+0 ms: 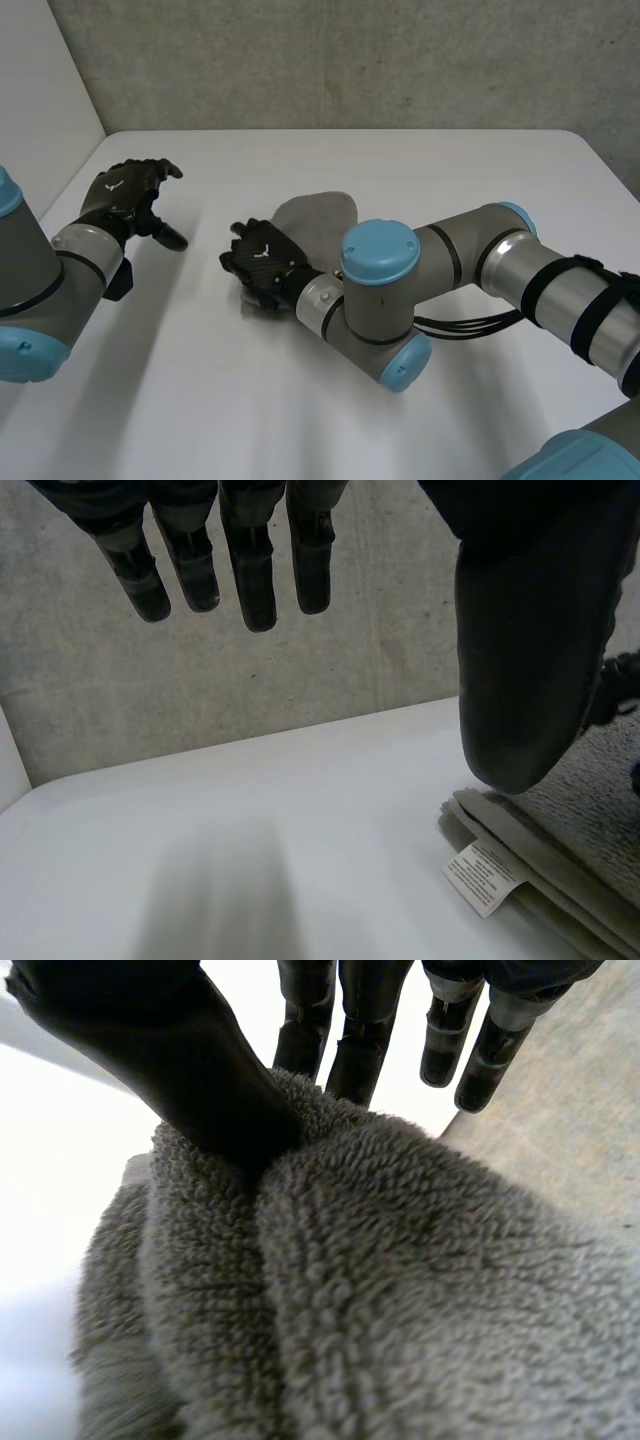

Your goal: Fold the towel.

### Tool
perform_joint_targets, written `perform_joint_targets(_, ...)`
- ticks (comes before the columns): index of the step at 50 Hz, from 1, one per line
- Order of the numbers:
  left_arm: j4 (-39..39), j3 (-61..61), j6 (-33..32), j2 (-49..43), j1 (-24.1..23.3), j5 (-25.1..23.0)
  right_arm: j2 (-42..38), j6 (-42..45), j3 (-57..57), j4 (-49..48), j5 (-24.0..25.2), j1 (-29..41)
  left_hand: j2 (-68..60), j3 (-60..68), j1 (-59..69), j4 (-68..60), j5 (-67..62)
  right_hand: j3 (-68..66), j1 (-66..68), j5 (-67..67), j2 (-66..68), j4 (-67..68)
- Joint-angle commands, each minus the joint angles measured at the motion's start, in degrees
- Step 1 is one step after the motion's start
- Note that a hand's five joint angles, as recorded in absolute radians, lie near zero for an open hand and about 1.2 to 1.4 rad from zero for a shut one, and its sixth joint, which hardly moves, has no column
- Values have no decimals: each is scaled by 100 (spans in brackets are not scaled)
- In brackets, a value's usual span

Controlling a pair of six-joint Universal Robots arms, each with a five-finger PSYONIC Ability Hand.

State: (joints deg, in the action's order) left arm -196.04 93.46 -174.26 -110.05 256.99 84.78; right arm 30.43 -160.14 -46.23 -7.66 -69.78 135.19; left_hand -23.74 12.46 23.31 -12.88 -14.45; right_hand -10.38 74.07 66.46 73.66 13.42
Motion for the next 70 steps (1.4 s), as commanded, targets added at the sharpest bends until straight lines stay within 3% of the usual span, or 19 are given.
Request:
perform_joint_targets(1, -40, -135, 50, -78, -79, 30, 7, -525, 254, -385, -1, -10, -77, -246, 121, 288, -7, 38, 593, 354, 634, -342)
perform_joint_targets(8, -40, -100, 59, -17, -167, 39, -310, -764, 396, -139, 201, 43, -77, -246, 121, 288, -7, 38, 593, 354, 634, -342)
perform_joint_targets(9, -40, -100, 59, -17, -167, 39, -344, -764, 396, 17, 193, 51, -77, -246, 121, 288, -7, 38, -550, -789, -509, -342)
perform_joint_targets(10, -40, -91, 59, -8, -185, 39, -345, -764, 387, 115, 175, 51, -77, -246, 121, 288, -7, 38, -3276, -3515, -3235, -342)
perform_joint_targets(11, -40, -91, 59, -8, -193, 39, -345, -764, 387, 116, 175, 51, -77, -246, 121, 288, -7, 38, -3303, -3542, -3262, -342)
perform_joint_targets(12, -40, -91, 59, -8, -194, 39, -301, -773, 352, 185, 166, 43, -77, -246, 121, 288, -7, 38, -5984, -6223, -5944, -342)
perform_joint_targets(13, -40, -91, 59, -8, -194, 47, -231, -799, 291, 221, 140, 17, -61, -246, 104, 288, 10, 38, -6407, -6646, -6366, -342)
perform_joint_targets(22, -40, -363, 67, -87, -185, 47, 1097, -1134, -711, 397, -10, -89, -60, -246, 104, 288, 10, 38, -6407, -6646, -6366, -342)
perform_joint_targets(27, -40, -617, 85, -218, -202, 39, 2035, -1660, -1720, 450, -10, -633, -44, -246, 87, 288, 27, 38, -6407, -6646, -6366, -342)
perform_joint_targets(35, 30, -1083, 67, -718, -413, -31, 2555, -1977, -2539, 520, -19, -1371, -44, -246, 87, 288, 27, 38, -6407, -6646, -6366, -342)
perform_joint_targets(39, 39, -1269, 85, -1001, -624, -339, 2564, -2091, -2557, 537, -62, -1644, -27, -246, 70, 288, 44, 38, -6407, -6646, -6366, -342)
perform_joint_targets(41, 100, -1391, 173, -1211, -852, -873, 2494, -2197, -2513, 538, -80, -1750, -10, -246, 53, 288, 61, 38, -6407, -6646, -6366, -342)
perform_joint_targets(46, 302, -1593, 409, -1448, -1028, -1323, 1802, -2706, -2058, 555, -98, -1830, 7, -246, 37, 288, 77, 38, -6407, -6646, -6366, -342)
perform_joint_targets(51, 347, -1796, 481, -1695, -1204, -1359, 1388, -2900, -1802, 599, -98, -1821, -10, -246, 53, 288, 61, 38, -6407, -6646, -6366, -342)
perform_joint_targets(64, 329, -1752, 393, -1880, -1072, -1368, 640, -3322, -1029, 608, -247, -1636, -44, -246, 87, 288, 27, 38, -6407, -6646, -6366, -342)
perform_joint_targets(70, 364, -1726, -203, -2038, -923, -1324, 377, -3313, -686, 774, -396, -1478, -44, -246, 87, 288, 27, 38, -6407, -6646, -6366, -342)
